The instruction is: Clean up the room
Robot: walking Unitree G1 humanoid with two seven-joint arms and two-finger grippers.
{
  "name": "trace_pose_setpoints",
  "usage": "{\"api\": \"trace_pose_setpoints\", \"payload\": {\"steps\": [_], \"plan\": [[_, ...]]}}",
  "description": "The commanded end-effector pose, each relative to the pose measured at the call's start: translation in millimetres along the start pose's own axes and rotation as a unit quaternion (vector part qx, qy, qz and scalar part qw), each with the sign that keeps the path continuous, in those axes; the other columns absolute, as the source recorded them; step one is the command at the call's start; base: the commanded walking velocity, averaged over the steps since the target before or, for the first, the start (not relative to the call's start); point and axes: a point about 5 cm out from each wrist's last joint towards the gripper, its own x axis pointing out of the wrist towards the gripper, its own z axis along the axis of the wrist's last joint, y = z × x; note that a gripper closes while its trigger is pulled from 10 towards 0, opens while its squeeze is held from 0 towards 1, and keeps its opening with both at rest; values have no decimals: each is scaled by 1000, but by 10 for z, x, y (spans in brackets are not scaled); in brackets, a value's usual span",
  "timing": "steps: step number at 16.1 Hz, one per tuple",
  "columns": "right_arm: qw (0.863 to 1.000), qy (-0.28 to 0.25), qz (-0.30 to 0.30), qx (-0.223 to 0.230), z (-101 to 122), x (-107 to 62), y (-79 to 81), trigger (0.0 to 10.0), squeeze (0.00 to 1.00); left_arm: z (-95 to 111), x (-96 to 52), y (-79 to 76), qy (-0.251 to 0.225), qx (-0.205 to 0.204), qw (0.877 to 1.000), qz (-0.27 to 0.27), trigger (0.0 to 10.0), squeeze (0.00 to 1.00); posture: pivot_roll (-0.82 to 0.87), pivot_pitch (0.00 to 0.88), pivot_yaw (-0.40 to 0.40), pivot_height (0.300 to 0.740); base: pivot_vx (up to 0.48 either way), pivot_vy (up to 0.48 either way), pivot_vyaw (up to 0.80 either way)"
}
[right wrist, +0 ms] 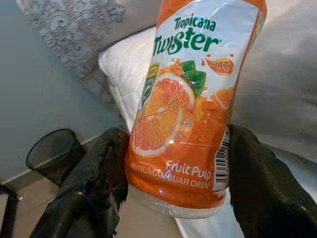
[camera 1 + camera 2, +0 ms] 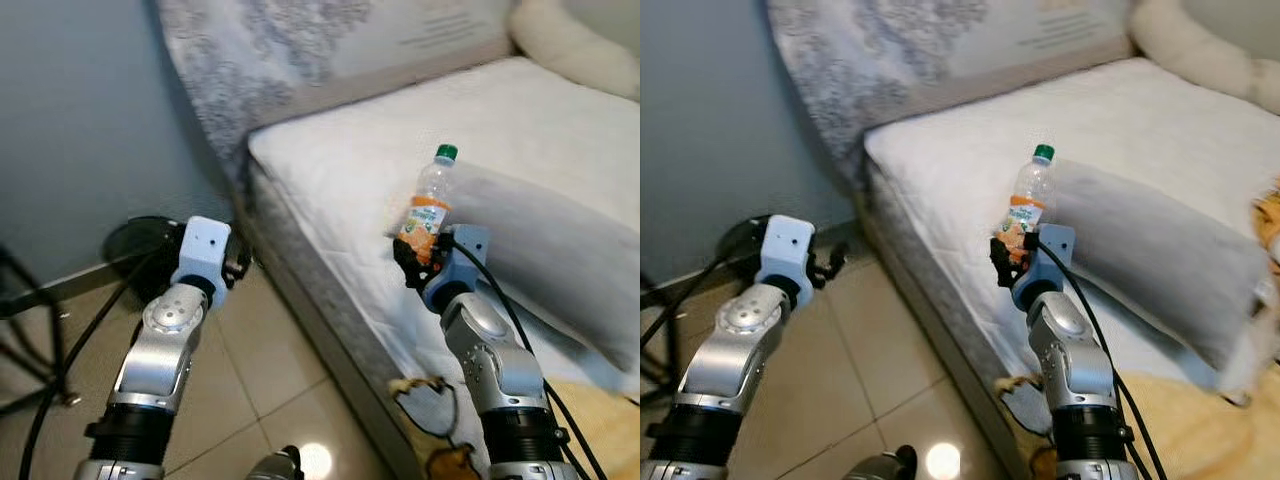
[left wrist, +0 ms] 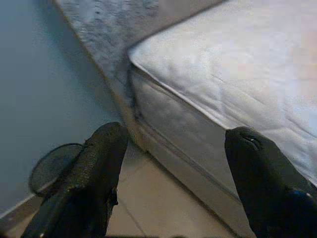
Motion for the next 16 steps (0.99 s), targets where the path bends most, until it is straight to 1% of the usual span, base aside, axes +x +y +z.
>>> {"api": "trace_pose_setpoints", "payload": {"steps": [1, 3, 6, 9, 14, 16], "plan": [[1000, -2, -1, -4, 20, -5, 2, 10000, 0, 63, 22, 21, -11, -4, 1000, 9, 10000, 0, -4, 0, 13, 740, 0, 0, 800], [1000, 1, 1, -14, 15, -6, -2, 10000, 0, 91, 16, 17, -12, -16, 1000, 0, 10000, 0, -4, 0, 16, 740, 0, 0, 800], [999, 1, 12, -41, 22, -5, 19, 10000, 0, 62, 2, 7, -17, -18, 1000, -6, 10000, 0, -4, 0, 17, 740, 0, 0, 800], [999, 3, 7, -39, 15, -3, 6, 10000, 0, 47, 2, 6, -15, -19, 1000, -11, 10000, 0, -5, 0, 16, 740, 0, 0, 800], [999, 5, 3, -40, 11, 4, 3, 10000, 0, 49, 5, 6, -16, -17, 1000, -13, 10000, 0, -5, 0, 16, 740, 262, 0, 800], [999, -2, -16, -36, 22, 13, -26, 10000, 0, 65, 7, 4, -19, -21, 999, -16, 10000, 0, -4, 0, 16, 740, 292, 0, 0]]}}
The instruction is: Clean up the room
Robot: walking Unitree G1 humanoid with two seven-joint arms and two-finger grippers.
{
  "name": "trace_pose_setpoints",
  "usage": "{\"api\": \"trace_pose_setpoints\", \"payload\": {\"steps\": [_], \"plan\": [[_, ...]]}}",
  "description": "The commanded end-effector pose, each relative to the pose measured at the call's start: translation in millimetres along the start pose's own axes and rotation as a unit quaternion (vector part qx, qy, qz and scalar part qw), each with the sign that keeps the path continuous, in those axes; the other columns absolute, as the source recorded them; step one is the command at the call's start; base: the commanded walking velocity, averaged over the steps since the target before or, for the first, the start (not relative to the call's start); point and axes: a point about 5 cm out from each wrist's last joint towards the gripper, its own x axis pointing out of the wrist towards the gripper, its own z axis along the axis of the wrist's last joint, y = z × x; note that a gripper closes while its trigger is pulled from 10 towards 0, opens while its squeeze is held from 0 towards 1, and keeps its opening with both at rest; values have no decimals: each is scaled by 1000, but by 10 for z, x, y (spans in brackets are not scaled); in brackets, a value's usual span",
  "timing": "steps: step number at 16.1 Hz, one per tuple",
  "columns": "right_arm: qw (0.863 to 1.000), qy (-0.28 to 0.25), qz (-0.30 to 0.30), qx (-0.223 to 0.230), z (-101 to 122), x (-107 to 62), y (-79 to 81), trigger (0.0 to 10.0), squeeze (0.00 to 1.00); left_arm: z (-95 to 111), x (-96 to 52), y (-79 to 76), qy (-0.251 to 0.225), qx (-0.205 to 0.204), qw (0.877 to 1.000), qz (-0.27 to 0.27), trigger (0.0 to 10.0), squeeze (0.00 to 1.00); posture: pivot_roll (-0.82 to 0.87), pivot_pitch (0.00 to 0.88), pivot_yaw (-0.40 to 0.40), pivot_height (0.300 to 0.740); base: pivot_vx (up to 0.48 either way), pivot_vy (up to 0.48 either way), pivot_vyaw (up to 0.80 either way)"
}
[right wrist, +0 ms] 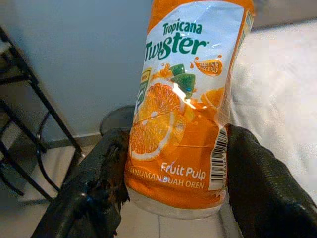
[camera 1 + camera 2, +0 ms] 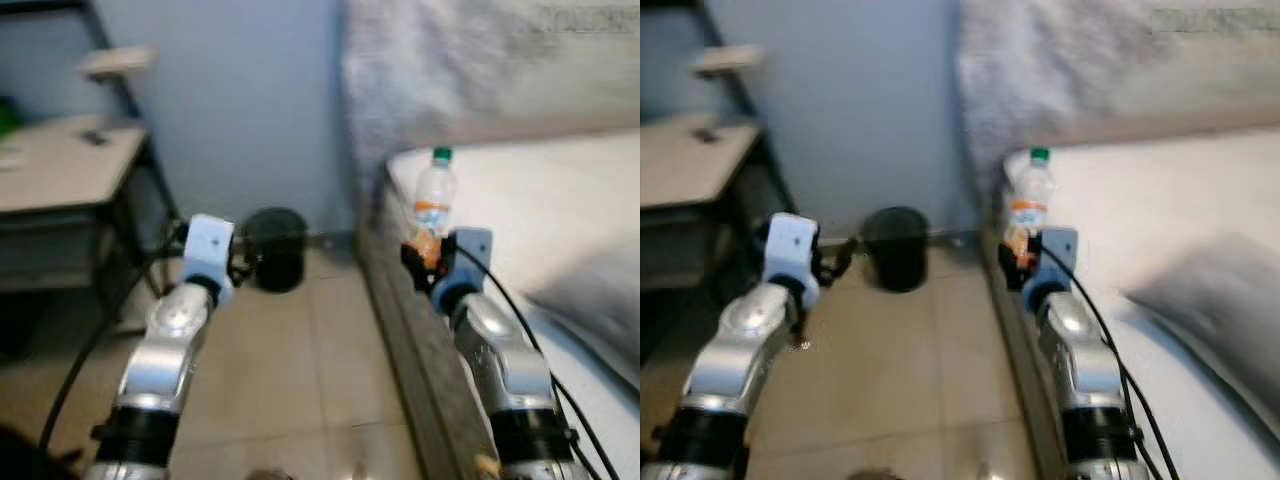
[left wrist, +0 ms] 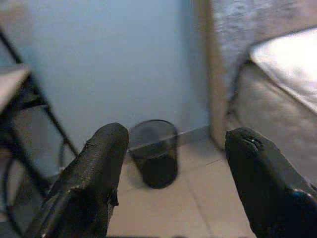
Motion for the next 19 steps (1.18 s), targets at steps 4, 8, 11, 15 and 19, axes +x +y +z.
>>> {"api": "trace_pose_setpoints", "payload": {"steps": [4, 8, 11, 15, 19], "plan": [[999, -15, -10, -47, 63, 34, 37, 10000, 0, 44, 13, 59, -5, 2, 1000, 2, 10000, 0, -1, 0, 15, 740, 345, 0, 0], [998, -16, -30, -51, 76, 57, -13, 10000, 0, 85, 24, 79, -10, 3, 1000, -2, 10000, 0, 7, 0, 11, 740, 353, 0, 0], [997, -30, -48, -61, 91, 61, -46, 10000, 0, 88, 18, 71, -15, 16, 1000, -12, 10000, 0, 8, 0, 12, 740, 351, 0, 0], [997, -30, -46, -52, 97, 68, -44, 10000, 0, 108, 26, 81, -17, 2, 1000, -9, 10000, 0, -3, 0, 18, 740, 347, 0, 0], [997, -30, -48, -55, 105, 78, -42, 10000, 0, 111, 32, 61, -17, 3, 1000, -12, 10000, 0, -12, 0, 24, 740, 347, 0, 0]]}}
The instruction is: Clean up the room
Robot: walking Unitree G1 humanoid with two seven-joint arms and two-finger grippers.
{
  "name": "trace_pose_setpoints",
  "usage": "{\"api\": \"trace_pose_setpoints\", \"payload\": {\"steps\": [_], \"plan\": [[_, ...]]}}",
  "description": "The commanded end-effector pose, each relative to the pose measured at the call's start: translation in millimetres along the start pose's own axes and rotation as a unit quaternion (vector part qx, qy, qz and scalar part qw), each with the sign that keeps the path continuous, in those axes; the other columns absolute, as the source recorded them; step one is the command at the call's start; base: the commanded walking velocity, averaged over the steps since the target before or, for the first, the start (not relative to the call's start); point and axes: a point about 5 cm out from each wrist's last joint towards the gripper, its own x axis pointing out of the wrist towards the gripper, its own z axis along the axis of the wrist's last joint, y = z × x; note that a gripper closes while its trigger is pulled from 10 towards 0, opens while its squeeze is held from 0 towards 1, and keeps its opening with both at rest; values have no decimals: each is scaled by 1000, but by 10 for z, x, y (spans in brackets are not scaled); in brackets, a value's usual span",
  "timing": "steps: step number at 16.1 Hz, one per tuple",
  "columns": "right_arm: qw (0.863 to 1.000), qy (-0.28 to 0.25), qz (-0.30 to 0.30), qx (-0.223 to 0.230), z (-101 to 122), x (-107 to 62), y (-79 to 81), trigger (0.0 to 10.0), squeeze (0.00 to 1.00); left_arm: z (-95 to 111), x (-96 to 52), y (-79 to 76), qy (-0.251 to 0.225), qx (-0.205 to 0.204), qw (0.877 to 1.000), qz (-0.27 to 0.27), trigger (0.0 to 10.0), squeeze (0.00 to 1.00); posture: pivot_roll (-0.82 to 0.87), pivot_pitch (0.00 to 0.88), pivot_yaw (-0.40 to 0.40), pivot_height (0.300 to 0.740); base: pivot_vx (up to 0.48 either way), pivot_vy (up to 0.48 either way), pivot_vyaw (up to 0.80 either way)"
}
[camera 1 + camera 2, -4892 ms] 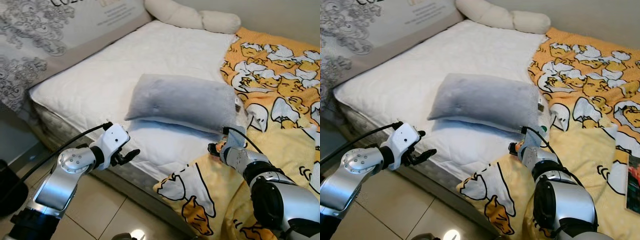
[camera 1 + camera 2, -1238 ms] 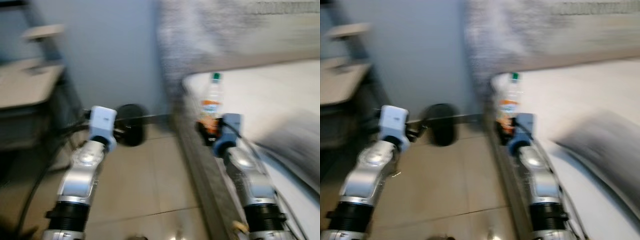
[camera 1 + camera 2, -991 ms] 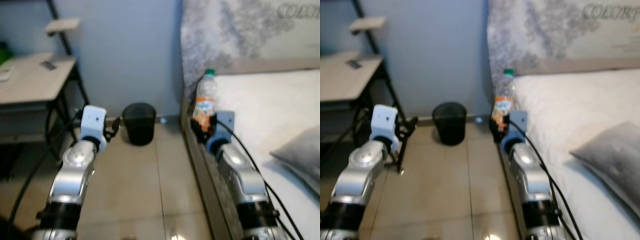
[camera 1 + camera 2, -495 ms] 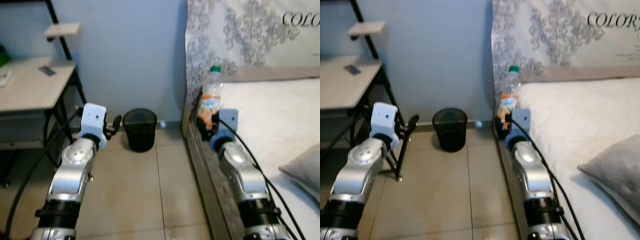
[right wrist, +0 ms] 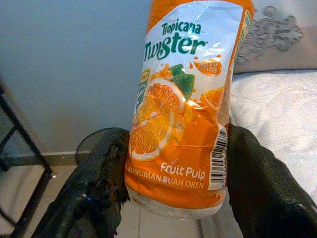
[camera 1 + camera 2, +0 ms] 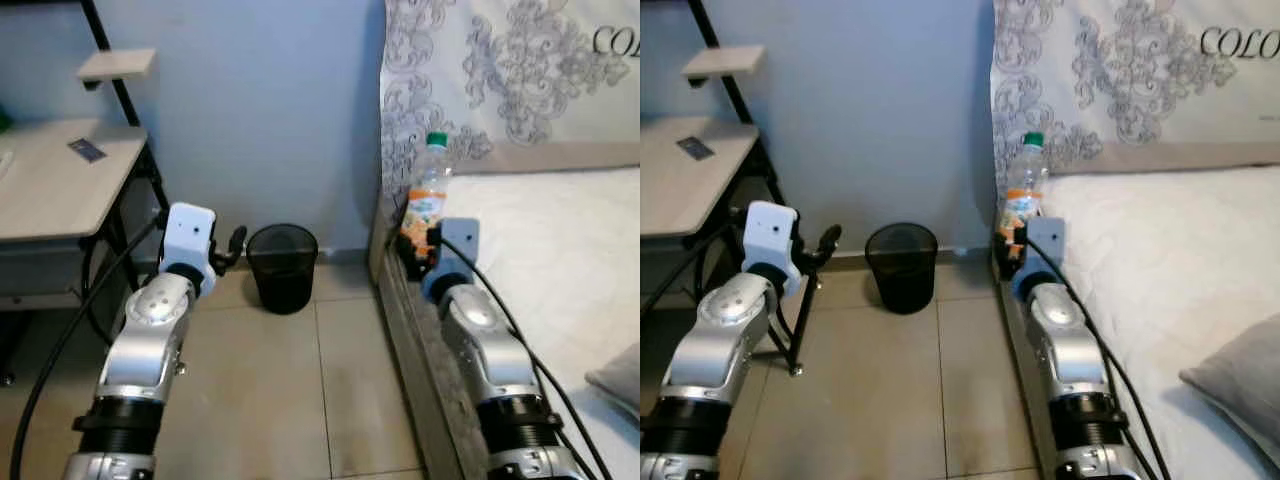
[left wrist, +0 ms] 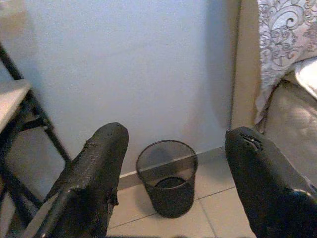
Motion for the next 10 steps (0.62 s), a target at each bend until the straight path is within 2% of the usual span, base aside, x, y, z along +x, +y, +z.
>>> {"api": "trace_pose_setpoints", "payload": {"steps": [1, 3, 4, 6, 10], "plan": [[1000, -8, -16, -1, 47, 1, -87, 10000, 0, 20, 15, -73, -2, -1, 1000, -11, 10000, 0, -12, 0, 24, 740, 345, 0, 0], [1000, -2, -23, 4, -46, -74, -138, 10000, 0, -70, -43, -125, 5, 1, 1000, -11, 10000, 0, 1, 0, -6, 740, 341, 0, 0], [1000, -2, -24, 2, -71, -107, -169, 10000, 0, -109, -66, -127, 8, 19, 1000, -11, 10000, 0, 9, 0, -20, 740, 337, 0, 0], [1000, -21, -16, 16, 13, -98, -135, 10000, 0, -110, -63, -85, 6, 13, 1000, -4, 10000, 0, 10, 0, -20, 740, 326, 0, 0], [1000, -16, 0, 10, -24, -92, -65, 10000, 0, -100, -49, -99, 3, 10, 1000, -6, 10000, 0, 7, 0, -9, 740, 318, 0, 0]]}}
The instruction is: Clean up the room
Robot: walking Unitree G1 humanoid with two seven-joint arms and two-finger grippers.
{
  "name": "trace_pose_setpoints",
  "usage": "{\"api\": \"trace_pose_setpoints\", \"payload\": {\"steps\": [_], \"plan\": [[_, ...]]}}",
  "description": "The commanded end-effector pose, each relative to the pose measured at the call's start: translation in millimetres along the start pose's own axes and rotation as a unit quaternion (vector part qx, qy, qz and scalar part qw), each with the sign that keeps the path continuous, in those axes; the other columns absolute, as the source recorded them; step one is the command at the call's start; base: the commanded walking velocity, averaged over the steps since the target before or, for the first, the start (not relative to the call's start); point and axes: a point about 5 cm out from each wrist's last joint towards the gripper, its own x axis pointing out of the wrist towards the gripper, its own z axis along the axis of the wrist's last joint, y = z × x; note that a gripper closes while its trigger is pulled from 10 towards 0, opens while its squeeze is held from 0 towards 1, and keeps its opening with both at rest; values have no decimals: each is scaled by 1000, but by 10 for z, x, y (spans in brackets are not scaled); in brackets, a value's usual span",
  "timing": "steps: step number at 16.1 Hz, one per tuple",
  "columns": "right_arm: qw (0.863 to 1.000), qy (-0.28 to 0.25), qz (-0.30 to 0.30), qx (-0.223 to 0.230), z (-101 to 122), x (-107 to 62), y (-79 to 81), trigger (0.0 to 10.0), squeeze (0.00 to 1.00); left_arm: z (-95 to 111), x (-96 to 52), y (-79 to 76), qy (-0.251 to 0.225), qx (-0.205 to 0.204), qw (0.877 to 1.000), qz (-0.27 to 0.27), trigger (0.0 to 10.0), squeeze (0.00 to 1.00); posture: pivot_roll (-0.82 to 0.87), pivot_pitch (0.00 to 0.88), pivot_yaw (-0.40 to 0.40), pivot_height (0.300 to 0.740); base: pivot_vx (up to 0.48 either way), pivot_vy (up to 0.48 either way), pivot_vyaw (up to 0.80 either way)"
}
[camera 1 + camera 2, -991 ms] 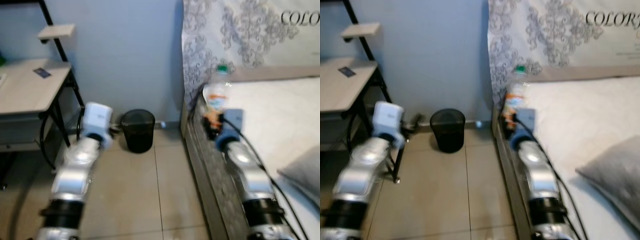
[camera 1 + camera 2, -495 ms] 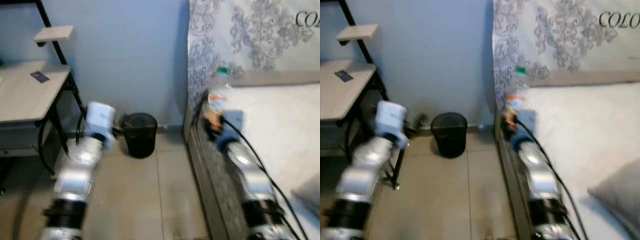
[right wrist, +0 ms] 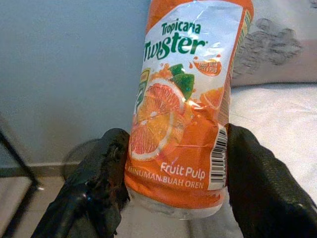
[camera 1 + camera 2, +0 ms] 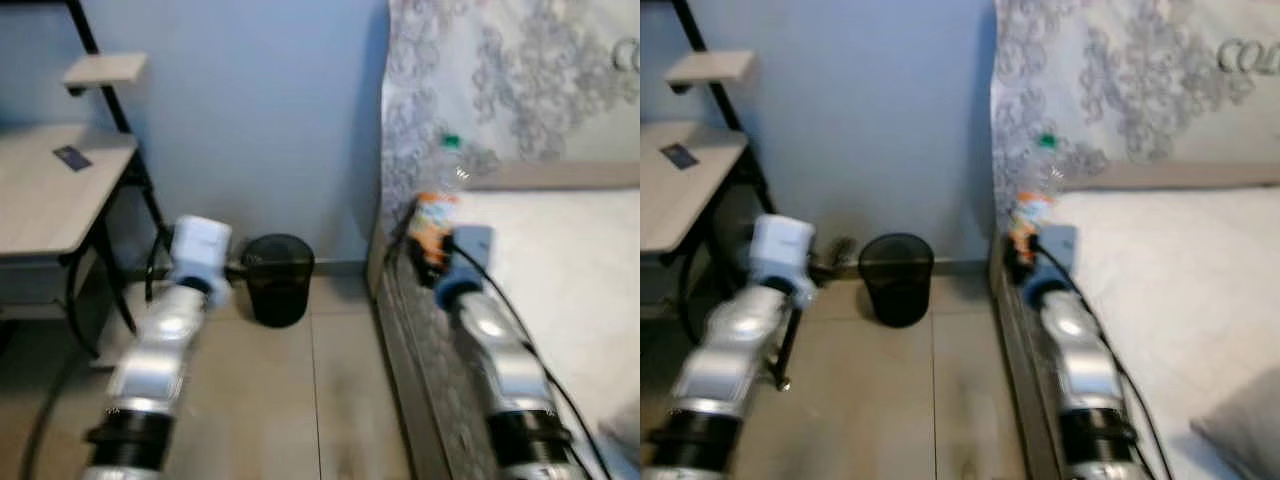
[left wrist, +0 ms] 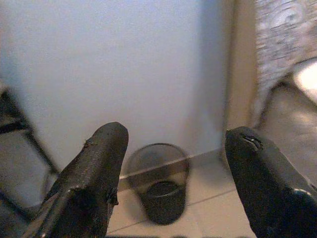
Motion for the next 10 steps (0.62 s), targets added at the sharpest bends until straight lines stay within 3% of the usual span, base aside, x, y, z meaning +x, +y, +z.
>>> {"api": "trace_pose_setpoints", "payload": {"steps": [1, 5, 8, 10], "plan": [[1000, -3, 12, 0, 19, 8, 67, 10000, 0, 14, -12, 87, -2, 5, 1000, 14, 10000, 0, 8, 0, -8, 740, 315, 0, 0], [1000, 3, 23, -9, 13, 21, 78, 10000, 0, 24, 2, 101, -4, 3, 1000, 16, 10000, 0, 9, 0, -5, 740, 318, 0, 0], [999, 8, 42, -12, 32, 47, 118, 10000, 0, 41, 25, 109, -5, 1, 1000, 16, 10000, 0, 8, 0, -4, 740, 316, 0, 800], [999, 11, 46, -21, 38, 59, 133, 10000, 0, 40, 36, 114, -2, 2, 1000, 12, 10000, 0, 7, 0, -2, 740, 315, 0, 0]]}}
